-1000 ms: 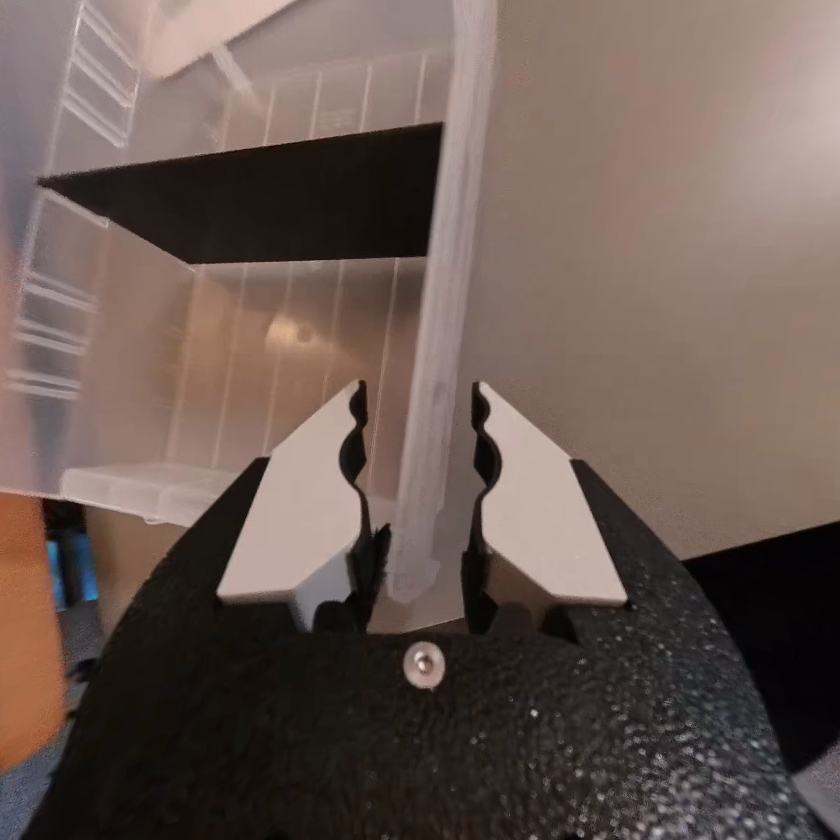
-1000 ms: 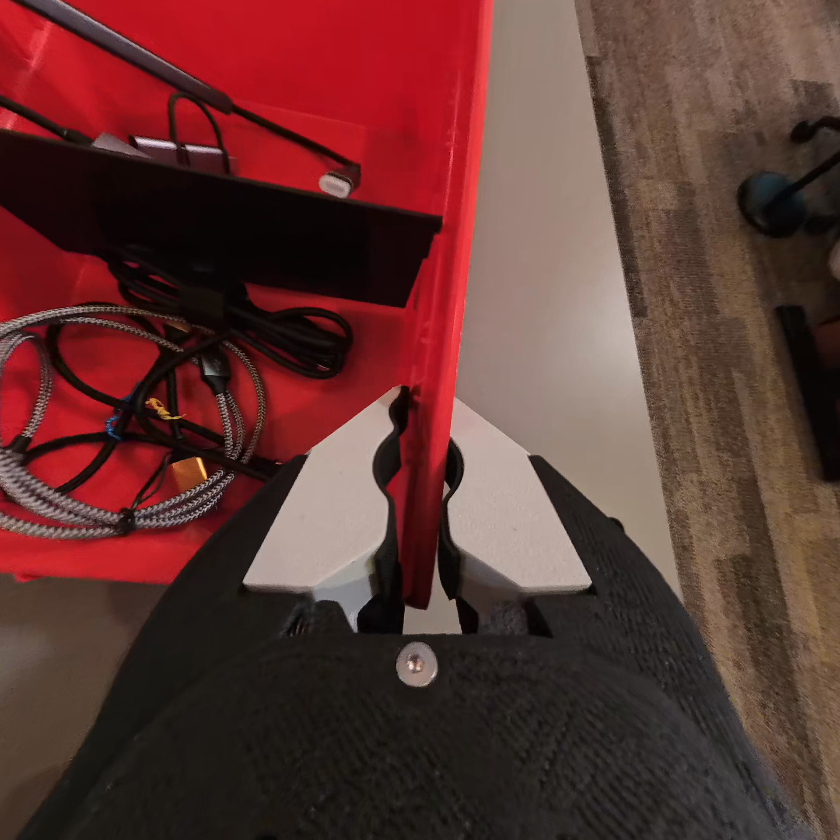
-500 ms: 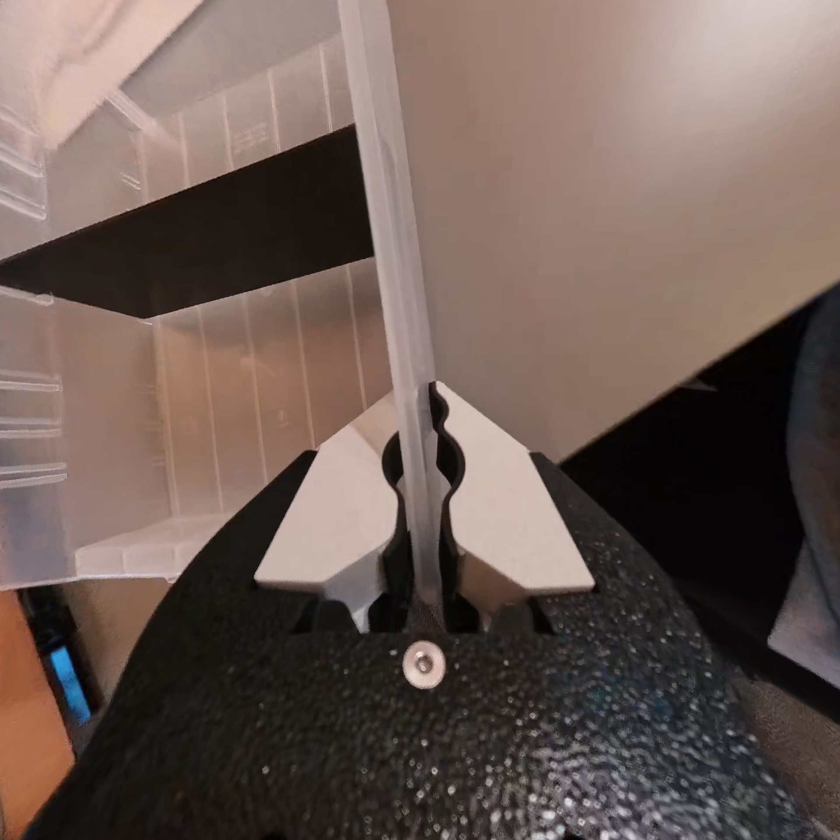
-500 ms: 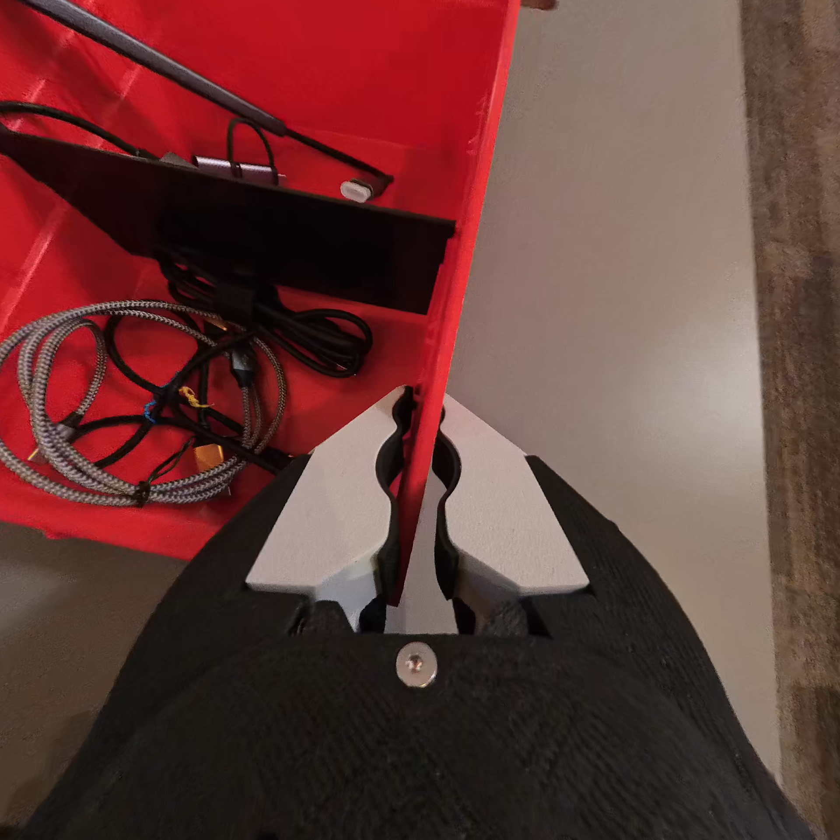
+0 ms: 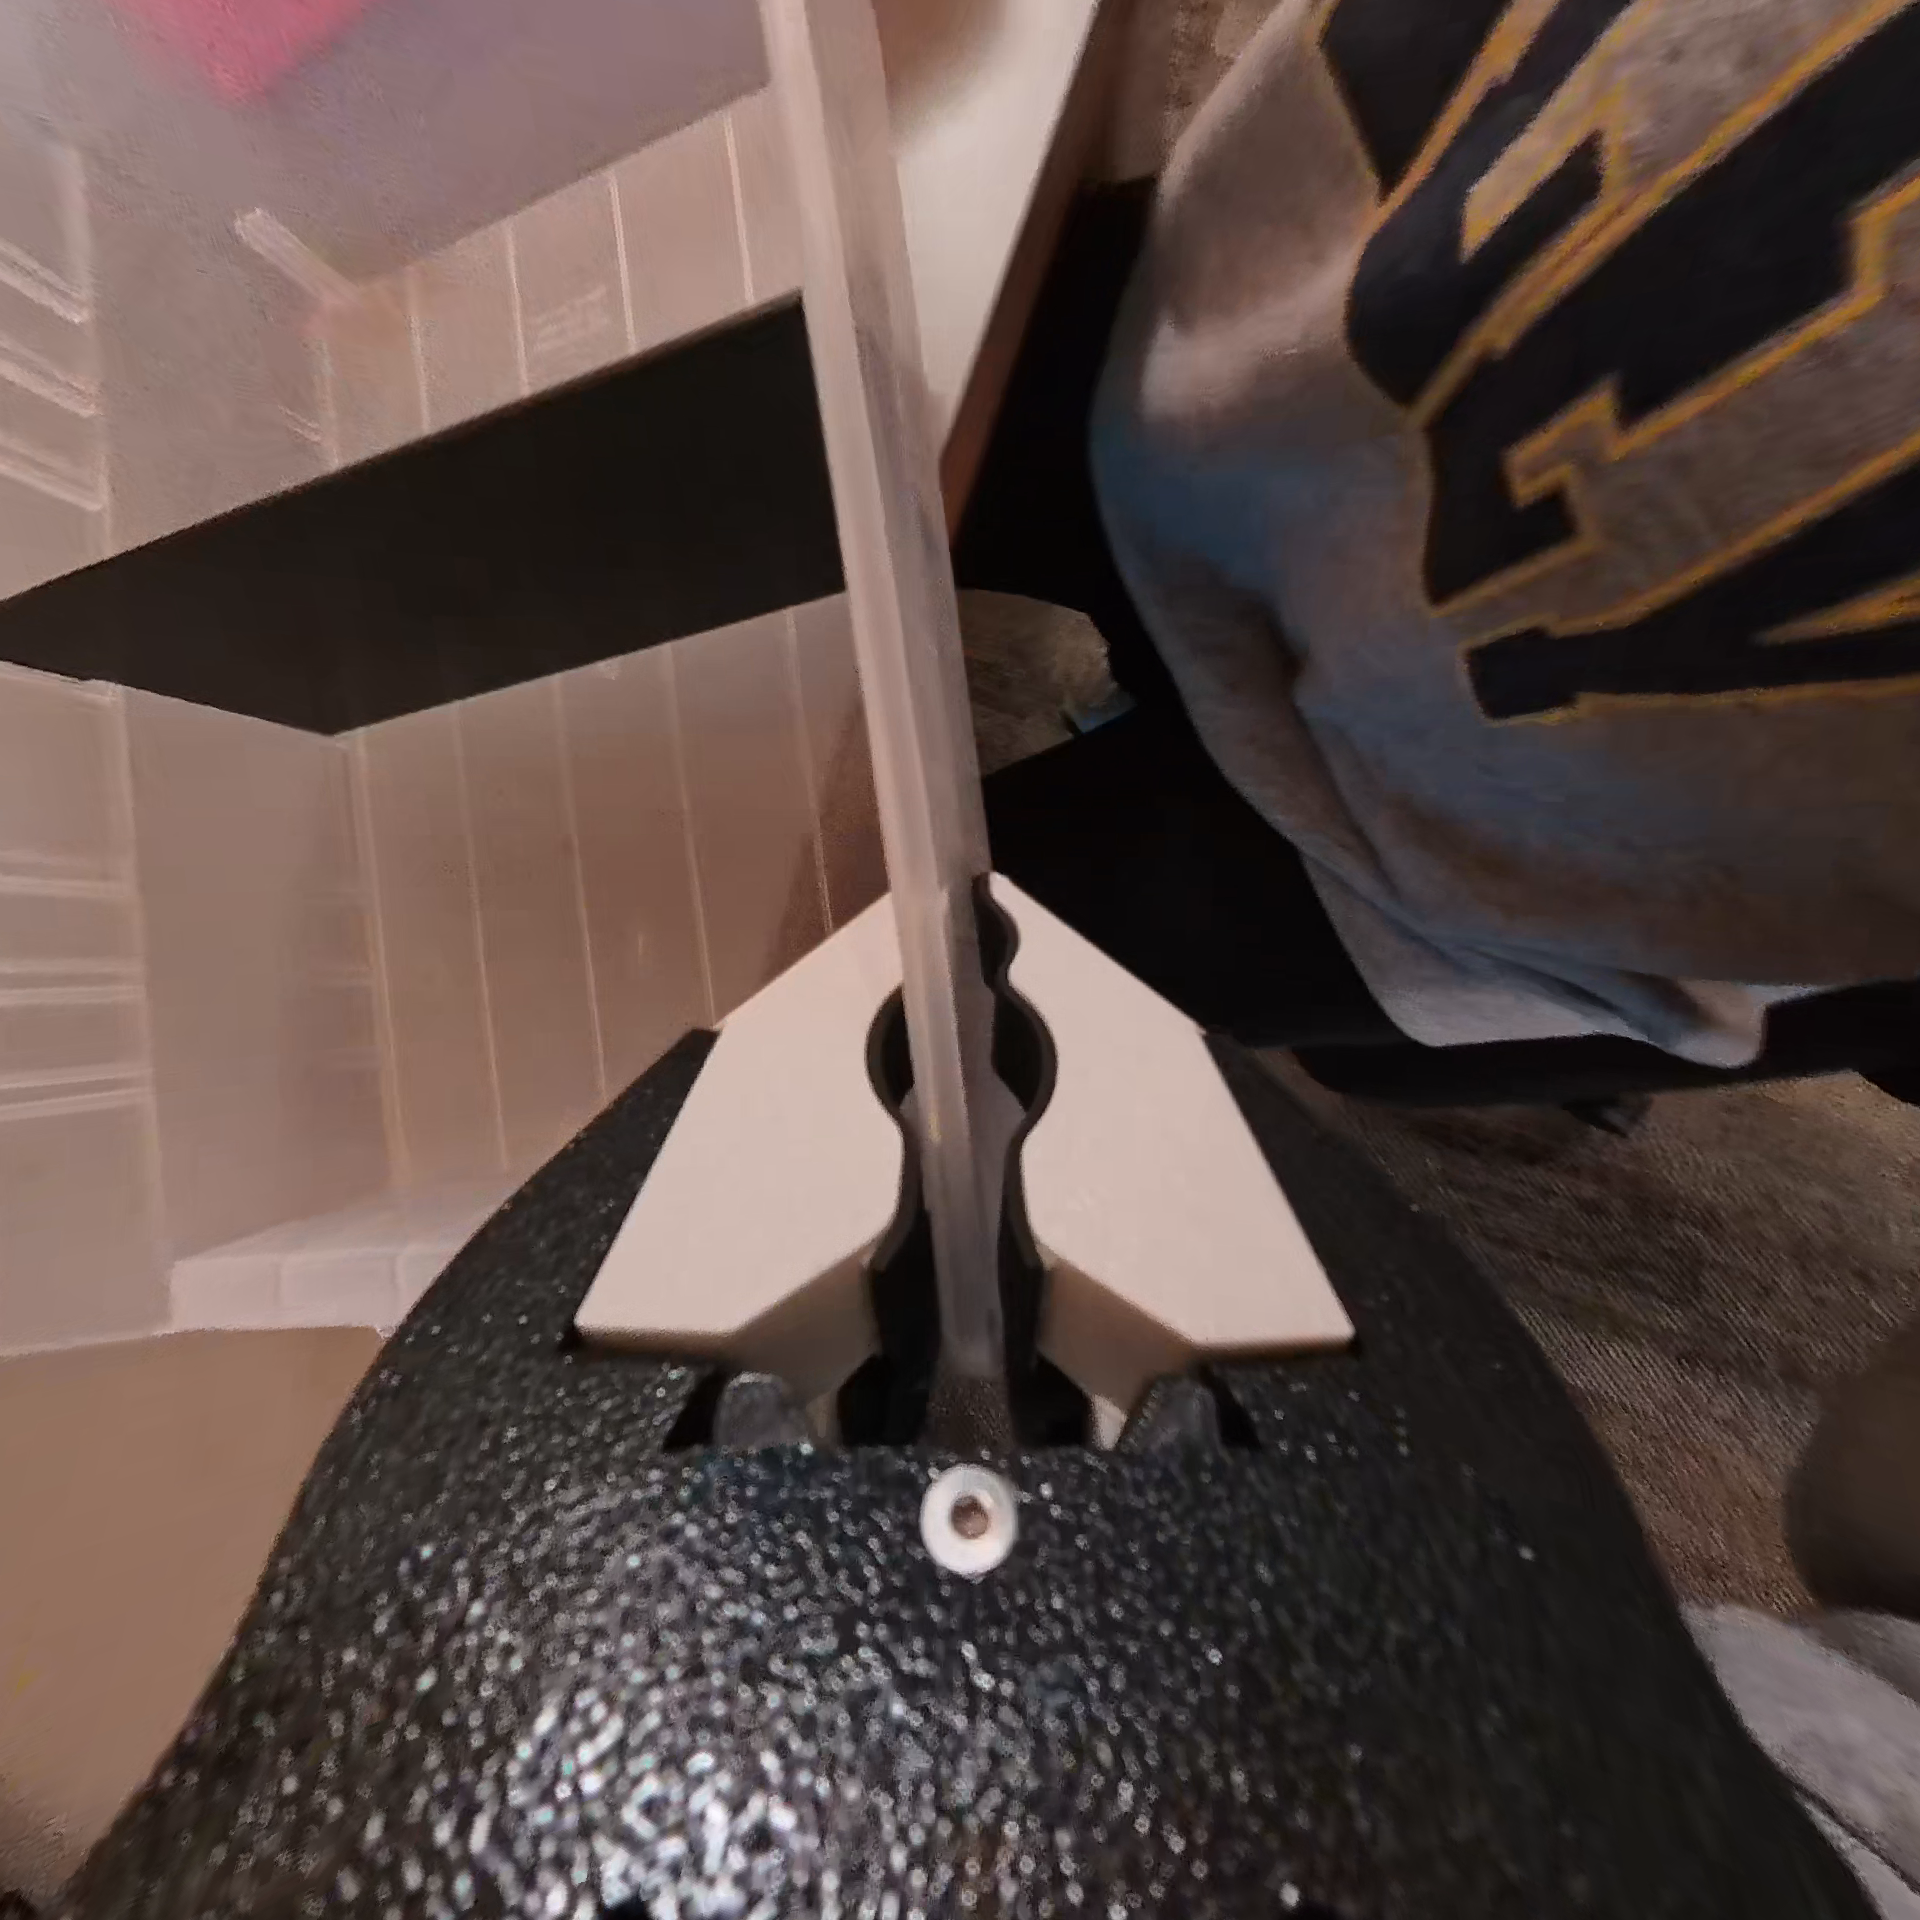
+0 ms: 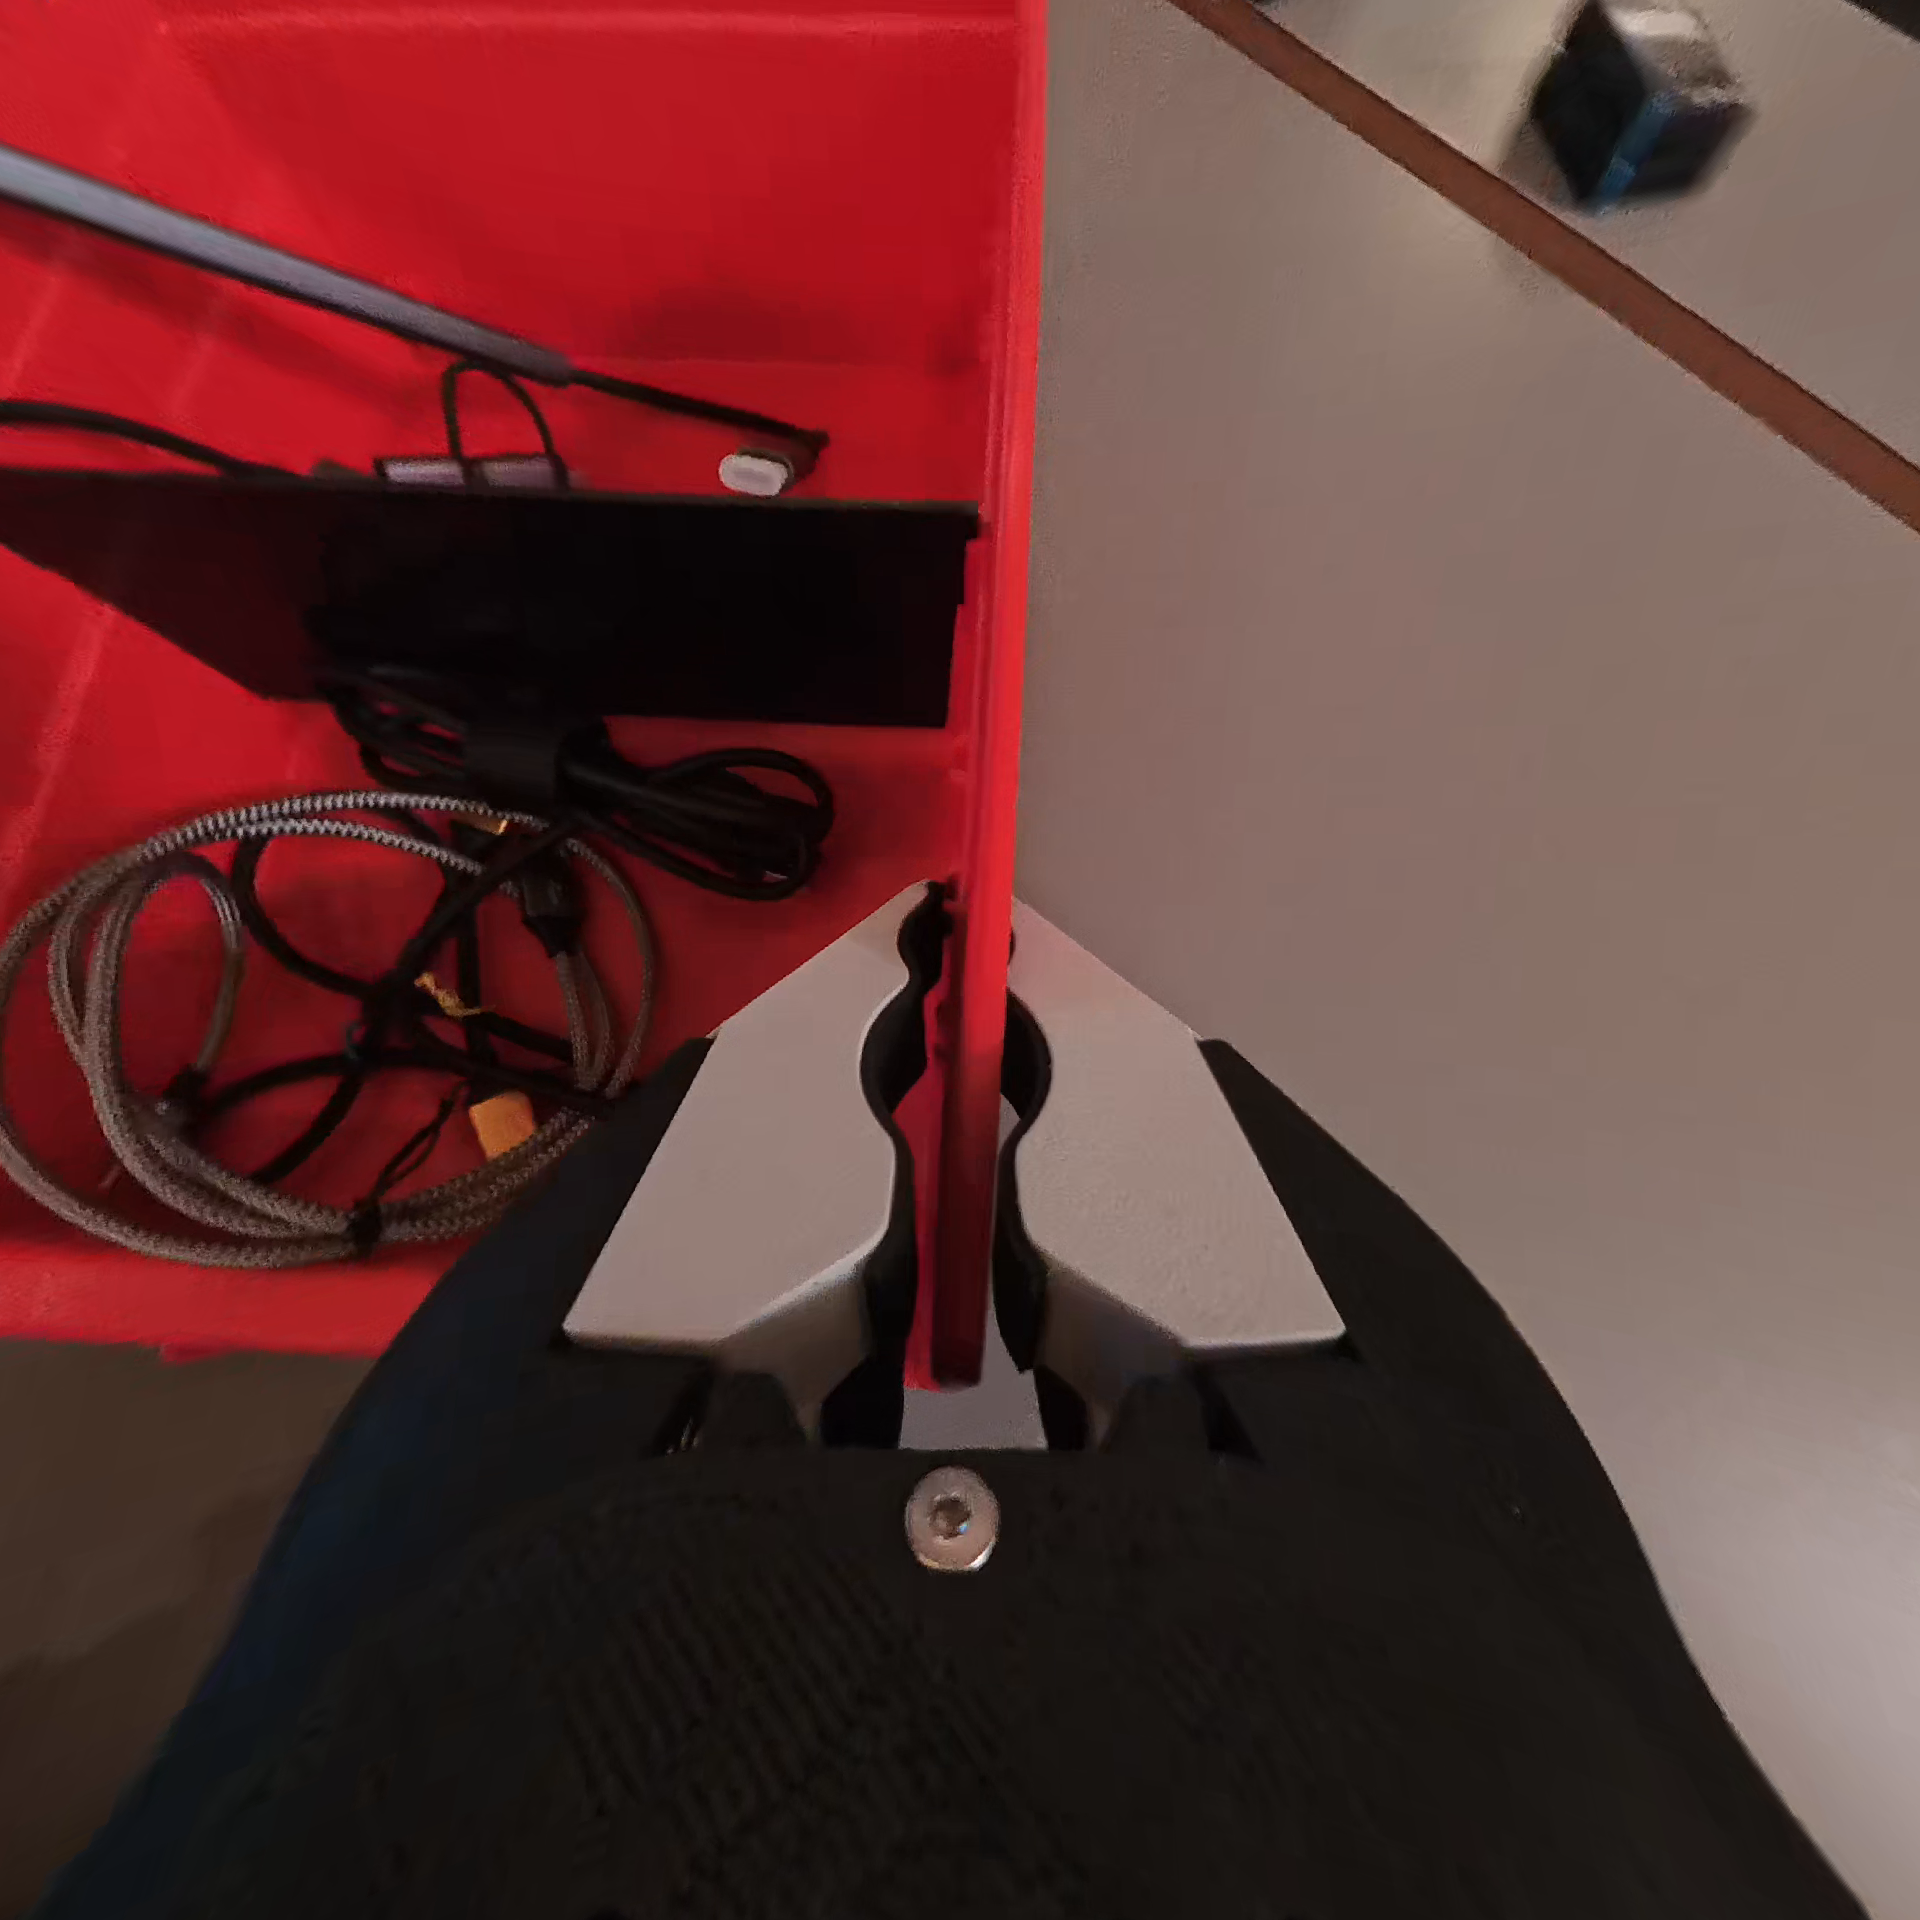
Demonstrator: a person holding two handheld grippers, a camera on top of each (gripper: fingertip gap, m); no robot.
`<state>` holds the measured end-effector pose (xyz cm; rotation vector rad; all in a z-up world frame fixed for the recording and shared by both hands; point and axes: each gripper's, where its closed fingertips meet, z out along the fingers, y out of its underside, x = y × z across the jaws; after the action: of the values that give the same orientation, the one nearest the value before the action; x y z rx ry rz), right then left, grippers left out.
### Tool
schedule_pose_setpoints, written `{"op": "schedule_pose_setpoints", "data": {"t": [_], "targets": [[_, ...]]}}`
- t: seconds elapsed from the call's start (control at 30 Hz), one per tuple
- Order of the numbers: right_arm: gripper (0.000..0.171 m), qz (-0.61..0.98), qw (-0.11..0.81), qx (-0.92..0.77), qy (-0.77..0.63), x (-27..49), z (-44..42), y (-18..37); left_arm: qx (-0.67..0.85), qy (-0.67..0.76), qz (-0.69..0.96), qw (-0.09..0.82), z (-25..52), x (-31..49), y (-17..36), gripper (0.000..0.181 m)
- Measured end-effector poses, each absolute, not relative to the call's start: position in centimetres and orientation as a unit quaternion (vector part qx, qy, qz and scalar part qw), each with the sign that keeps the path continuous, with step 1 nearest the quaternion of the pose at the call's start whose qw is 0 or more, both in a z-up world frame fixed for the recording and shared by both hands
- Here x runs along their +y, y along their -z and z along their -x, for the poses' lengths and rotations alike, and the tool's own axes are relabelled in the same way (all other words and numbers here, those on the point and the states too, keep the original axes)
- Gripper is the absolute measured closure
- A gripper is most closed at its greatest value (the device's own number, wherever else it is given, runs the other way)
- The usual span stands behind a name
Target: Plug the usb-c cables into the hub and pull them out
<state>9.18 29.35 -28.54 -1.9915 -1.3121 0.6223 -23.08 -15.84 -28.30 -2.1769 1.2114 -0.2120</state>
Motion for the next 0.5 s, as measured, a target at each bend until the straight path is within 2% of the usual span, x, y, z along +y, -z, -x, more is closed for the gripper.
{"op": "schedule_pose_setpoints", "data": {"t": [0.03,0.4,0.5], "targets": [[0.168,0.755,0.326,-0.512,-0.249,29.3,-7.3,28.5,0.467,0.087,0.824,0.307,22.6,-16.2,28.4,0.179],[0.168,0.703,0.291,-0.581,-0.288,28.1,9.3,28.5,0.499,0.130,0.808,0.287,19.7,-21.0,27.0,0.179],[0.163,0.712,0.313,-0.551,-0.301,28.3,13.0,27.9,0.508,0.131,0.803,0.282,18.9,-21.0,27.2,0.179]]}}
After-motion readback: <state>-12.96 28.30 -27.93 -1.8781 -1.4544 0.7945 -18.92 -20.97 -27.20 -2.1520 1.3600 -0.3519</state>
